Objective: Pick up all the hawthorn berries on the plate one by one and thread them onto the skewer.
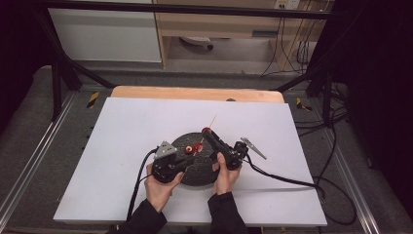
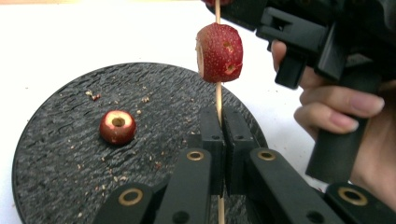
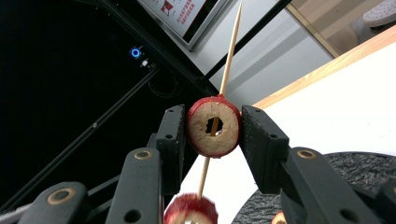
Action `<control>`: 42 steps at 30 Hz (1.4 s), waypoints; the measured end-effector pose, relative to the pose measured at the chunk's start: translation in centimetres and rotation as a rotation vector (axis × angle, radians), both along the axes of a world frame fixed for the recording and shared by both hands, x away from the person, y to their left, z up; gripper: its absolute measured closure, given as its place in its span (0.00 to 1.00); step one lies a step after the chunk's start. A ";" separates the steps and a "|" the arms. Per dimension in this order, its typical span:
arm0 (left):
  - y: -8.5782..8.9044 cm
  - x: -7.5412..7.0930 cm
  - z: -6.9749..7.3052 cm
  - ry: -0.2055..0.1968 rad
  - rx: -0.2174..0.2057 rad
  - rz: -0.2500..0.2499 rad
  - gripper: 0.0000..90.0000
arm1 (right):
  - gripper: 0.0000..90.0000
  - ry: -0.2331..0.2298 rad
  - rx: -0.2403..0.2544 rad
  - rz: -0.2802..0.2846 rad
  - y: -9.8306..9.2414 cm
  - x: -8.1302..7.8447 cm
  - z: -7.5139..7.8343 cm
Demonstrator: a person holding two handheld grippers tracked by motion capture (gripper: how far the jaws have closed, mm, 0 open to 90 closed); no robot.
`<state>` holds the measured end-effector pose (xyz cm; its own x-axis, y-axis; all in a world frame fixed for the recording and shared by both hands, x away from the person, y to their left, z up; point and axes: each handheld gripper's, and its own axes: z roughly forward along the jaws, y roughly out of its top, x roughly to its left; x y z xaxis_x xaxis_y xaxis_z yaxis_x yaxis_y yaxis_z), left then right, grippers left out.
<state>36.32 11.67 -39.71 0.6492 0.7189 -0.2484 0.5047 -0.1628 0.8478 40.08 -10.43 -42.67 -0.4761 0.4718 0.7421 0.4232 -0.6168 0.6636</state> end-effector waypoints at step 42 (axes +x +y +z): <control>7.3 -1.3 -1.1 -0.025 0.173 -0.036 0.98 | 0.19 0.020 -0.507 0.205 -2.1 -0.4 0.0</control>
<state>35.06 19.01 -40.85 0.6799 0.7255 -0.1064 0.4748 -0.3250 0.8179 39.69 -12.57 -42.68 -0.5842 0.6714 0.4560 0.5169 -0.1254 0.8468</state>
